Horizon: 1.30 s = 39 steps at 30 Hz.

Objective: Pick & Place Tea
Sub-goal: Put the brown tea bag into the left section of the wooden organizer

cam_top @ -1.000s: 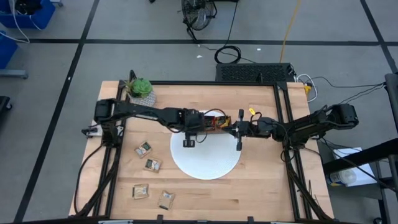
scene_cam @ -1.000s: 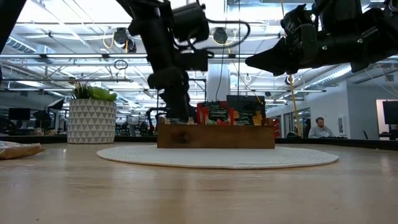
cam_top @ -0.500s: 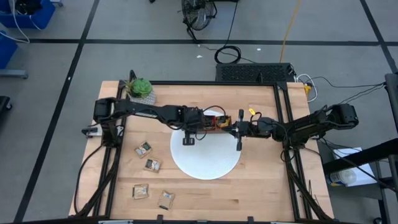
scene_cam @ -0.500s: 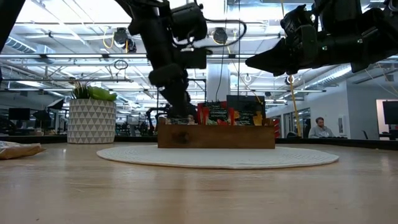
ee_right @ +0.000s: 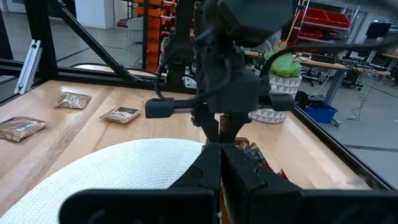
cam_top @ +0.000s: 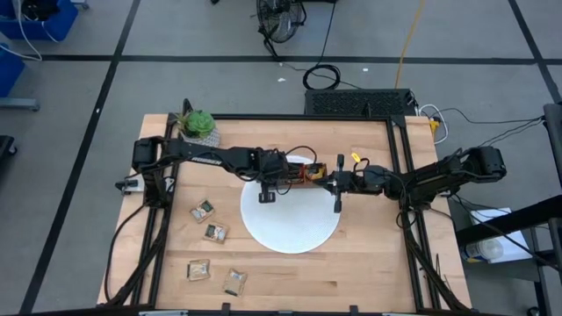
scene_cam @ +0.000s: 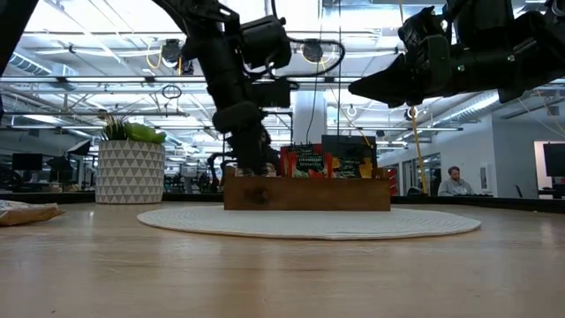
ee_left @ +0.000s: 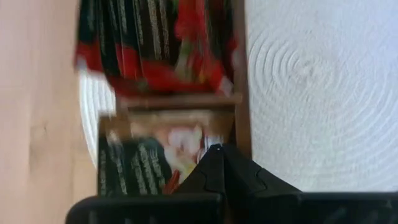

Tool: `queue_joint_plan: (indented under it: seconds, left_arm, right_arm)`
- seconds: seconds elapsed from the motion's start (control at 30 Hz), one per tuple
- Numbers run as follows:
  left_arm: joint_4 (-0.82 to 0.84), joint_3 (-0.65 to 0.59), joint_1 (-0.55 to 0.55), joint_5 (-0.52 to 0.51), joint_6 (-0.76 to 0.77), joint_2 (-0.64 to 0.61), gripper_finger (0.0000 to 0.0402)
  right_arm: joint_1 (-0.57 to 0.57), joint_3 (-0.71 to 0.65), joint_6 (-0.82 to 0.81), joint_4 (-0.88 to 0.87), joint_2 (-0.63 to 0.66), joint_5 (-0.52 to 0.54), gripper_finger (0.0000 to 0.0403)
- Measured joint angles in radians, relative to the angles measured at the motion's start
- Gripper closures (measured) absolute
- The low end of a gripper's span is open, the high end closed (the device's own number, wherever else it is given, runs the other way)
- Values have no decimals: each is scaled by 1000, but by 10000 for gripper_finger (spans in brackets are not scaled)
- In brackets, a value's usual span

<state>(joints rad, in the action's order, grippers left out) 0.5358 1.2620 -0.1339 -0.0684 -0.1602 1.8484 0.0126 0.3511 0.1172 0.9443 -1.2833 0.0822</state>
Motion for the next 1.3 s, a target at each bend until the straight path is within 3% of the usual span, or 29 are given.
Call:
queue_joint_plan:
  seconds: [0.7, 0.9, 1.3]
  left_arm:
    - [-86, -100, -16, 17, 109, 19, 401]
    - [-105, -98, -12, -46, 144, 82, 401]
    - [-14, -48, 70, -301, 149, 83, 398]
  right_arm:
    - [0, 0, 0, 8, 0, 0, 403]
    - [0, 0, 0, 13, 0, 0, 403]
    - [0, 0, 0, 9, 0, 0, 403]
